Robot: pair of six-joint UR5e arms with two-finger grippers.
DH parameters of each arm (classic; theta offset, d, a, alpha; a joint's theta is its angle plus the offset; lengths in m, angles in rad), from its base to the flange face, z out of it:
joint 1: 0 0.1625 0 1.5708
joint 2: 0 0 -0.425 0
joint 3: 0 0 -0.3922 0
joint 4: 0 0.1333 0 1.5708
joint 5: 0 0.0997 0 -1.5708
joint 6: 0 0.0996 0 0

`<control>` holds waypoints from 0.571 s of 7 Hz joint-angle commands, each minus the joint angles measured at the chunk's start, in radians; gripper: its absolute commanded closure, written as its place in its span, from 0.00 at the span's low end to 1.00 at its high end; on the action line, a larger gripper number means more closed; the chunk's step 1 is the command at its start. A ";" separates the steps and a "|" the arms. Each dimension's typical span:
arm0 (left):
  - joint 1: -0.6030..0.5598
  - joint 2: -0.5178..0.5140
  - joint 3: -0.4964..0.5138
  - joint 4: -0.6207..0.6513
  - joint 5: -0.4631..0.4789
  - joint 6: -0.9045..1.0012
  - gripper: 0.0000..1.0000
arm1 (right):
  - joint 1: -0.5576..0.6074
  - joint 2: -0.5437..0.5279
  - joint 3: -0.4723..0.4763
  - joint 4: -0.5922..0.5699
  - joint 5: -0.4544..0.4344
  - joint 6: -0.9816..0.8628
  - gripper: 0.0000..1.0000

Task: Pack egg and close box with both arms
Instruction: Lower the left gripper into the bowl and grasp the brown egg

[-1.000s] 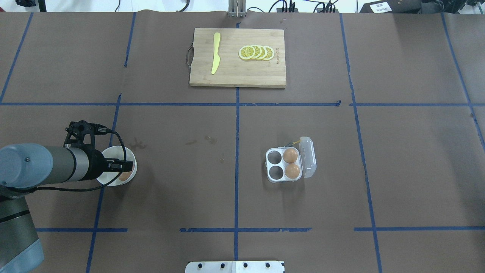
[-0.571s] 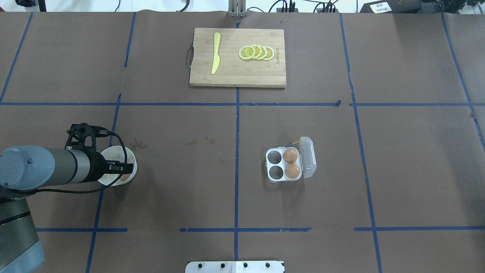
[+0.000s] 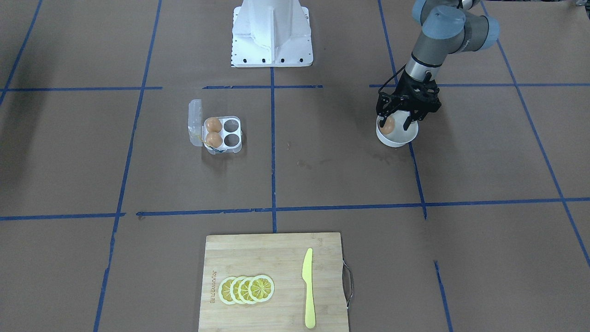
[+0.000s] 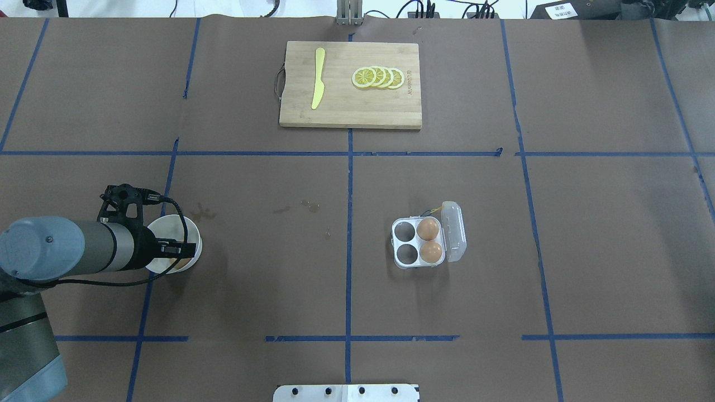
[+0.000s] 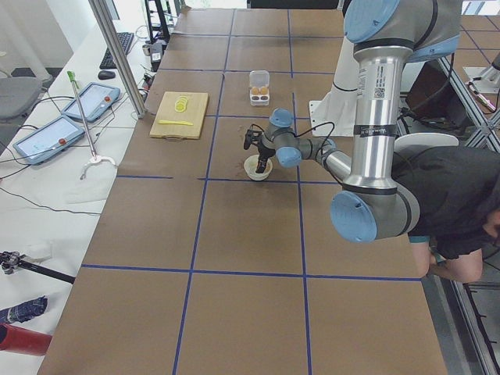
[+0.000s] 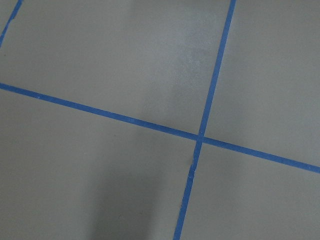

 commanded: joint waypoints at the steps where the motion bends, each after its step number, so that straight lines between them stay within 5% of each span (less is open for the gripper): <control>1: 0.009 -0.001 0.003 0.000 0.001 0.000 0.25 | 0.000 0.000 0.000 0.000 -0.001 0.000 0.00; 4: 0.017 -0.001 0.011 0.000 0.002 0.000 0.36 | 0.000 -0.001 0.001 0.000 -0.001 0.000 0.00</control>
